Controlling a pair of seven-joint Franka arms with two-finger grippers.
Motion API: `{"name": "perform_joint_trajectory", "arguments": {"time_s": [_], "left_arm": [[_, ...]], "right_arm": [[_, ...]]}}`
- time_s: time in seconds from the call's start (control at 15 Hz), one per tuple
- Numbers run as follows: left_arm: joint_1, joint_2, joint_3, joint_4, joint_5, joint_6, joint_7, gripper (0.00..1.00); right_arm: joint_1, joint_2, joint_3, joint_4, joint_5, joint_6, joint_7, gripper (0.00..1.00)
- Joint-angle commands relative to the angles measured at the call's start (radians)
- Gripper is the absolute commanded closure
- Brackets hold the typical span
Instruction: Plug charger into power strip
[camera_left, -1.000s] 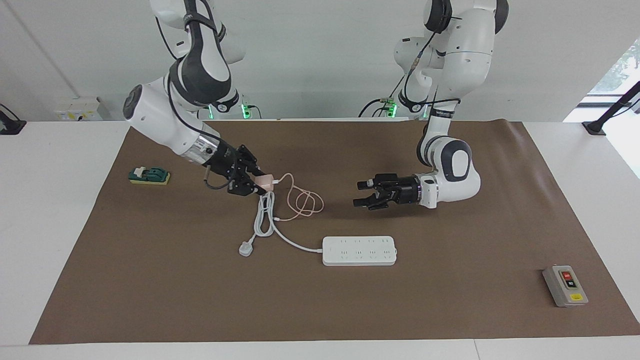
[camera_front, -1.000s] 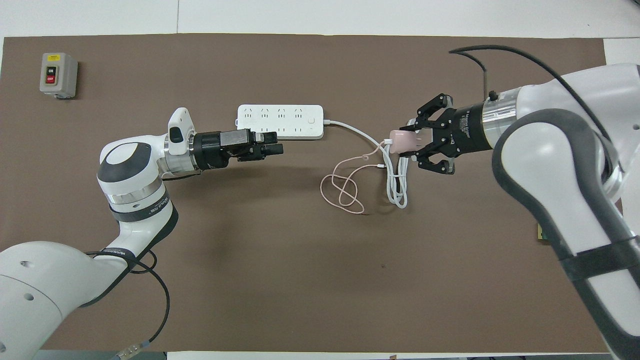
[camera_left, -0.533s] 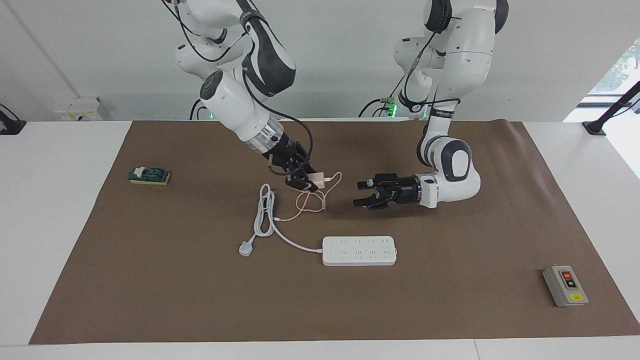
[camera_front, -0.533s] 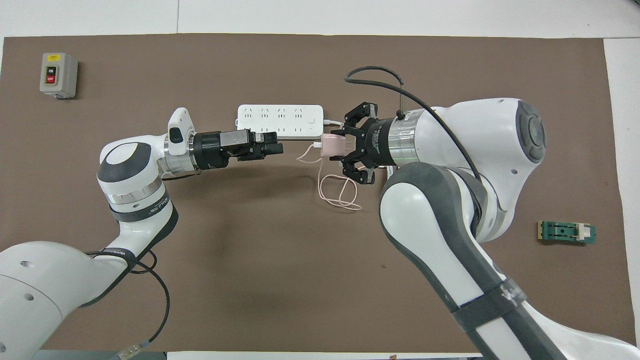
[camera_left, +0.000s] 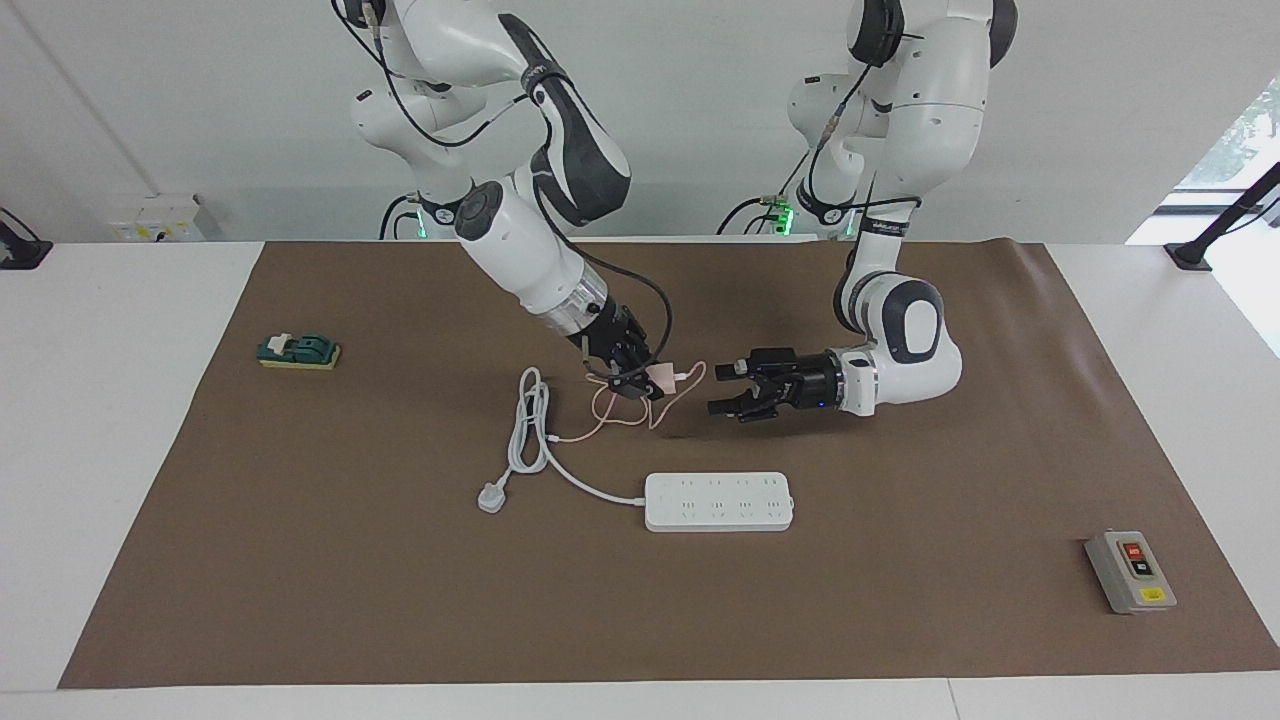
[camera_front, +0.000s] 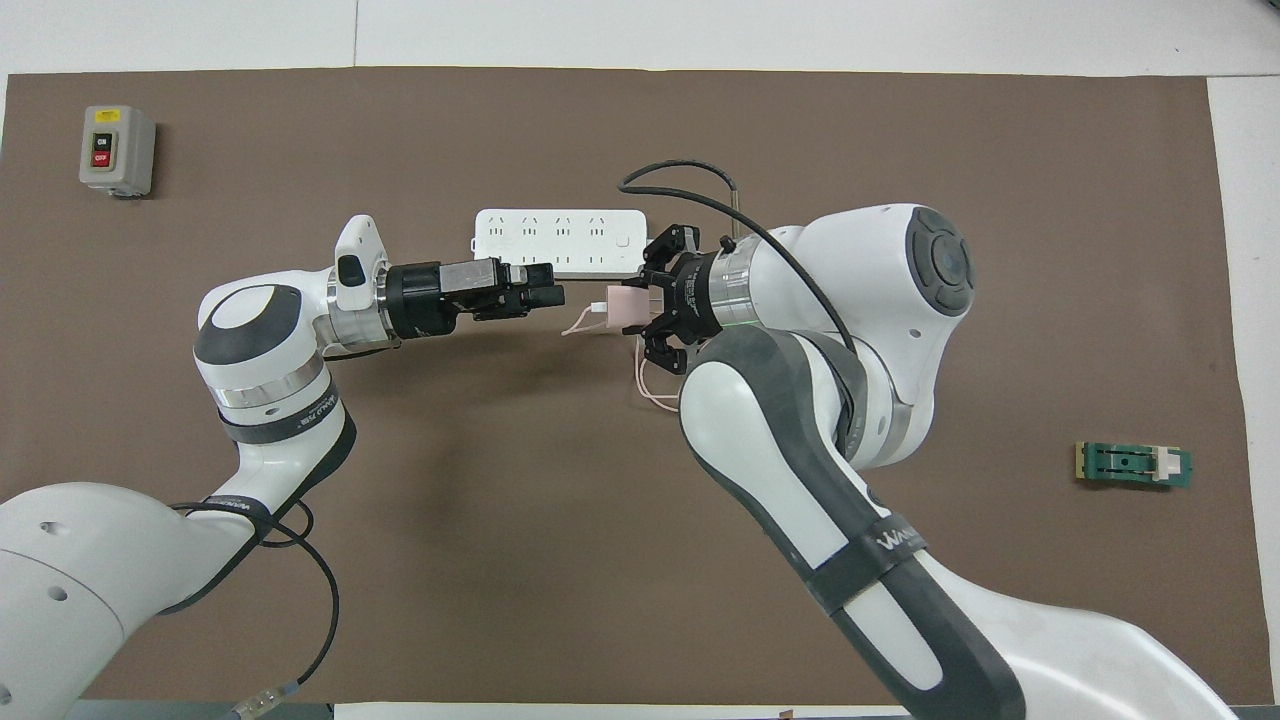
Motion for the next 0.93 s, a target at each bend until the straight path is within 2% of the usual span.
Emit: {"name": "perform_joint_trajectory", "arguments": {"time_s": [0.0, 0.47, 0.87], "left_arm": [[-0.026, 0.004, 0.009, -0.005, -0.018, 0.027, 0.050, 0.00], [-0.051, 0.002, 0.007, -0.022, -0.019, 0.061, 0.090, 0.00], [-0.052, 0.004, 0.007, -0.017, -0.019, 0.078, 0.088, 0.00]], "right_arm": [[-0.005, 0.097, -0.005, 0.141, 0.002, -0.046, 0.000, 1.00], [-0.021, 0.198, -0.010, 0.299, -0.036, -0.144, 0.014, 1.00], [-0.007, 0.211, -0.010, 0.302, -0.040, -0.141, 0.039, 1.00]]}}
